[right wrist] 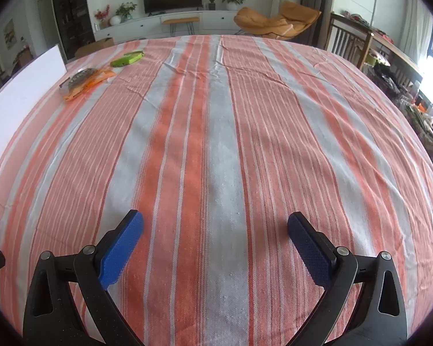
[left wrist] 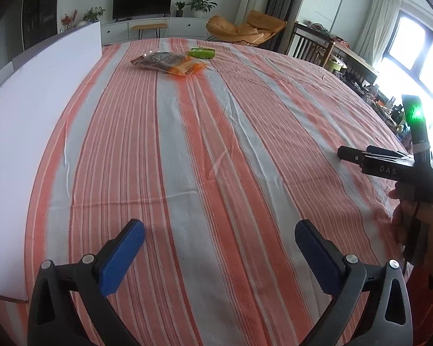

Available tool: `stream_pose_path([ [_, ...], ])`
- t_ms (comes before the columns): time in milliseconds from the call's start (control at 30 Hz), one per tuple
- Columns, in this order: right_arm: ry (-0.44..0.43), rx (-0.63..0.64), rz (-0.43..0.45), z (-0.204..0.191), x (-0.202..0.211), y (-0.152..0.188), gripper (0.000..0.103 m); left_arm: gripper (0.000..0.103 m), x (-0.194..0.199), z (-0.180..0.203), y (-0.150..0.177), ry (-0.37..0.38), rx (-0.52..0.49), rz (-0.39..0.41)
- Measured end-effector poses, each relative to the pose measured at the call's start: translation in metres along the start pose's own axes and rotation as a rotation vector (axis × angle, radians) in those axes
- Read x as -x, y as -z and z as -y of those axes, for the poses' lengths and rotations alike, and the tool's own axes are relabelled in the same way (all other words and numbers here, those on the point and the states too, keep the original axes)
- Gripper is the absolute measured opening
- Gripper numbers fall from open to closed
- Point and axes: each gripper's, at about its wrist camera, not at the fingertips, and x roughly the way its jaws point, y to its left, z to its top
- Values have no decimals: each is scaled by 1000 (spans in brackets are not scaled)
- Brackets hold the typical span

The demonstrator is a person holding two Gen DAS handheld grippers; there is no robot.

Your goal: Organize snacks

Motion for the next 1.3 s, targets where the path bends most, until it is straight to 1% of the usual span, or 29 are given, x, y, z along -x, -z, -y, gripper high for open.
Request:
stream_pose_path([
  [233, -1, 0, 0, 0, 0, 0, 101, 103, -5, 11, -1, -41, -50, 0],
  [600, 0, -1, 0, 0, 0, 0, 101, 103, -13, 26, 2, -118, -127, -24],
  [1300, 0, -1, 0, 0, 0, 0, 101, 103, -12, 25, 1, -118, -125, -24],
])
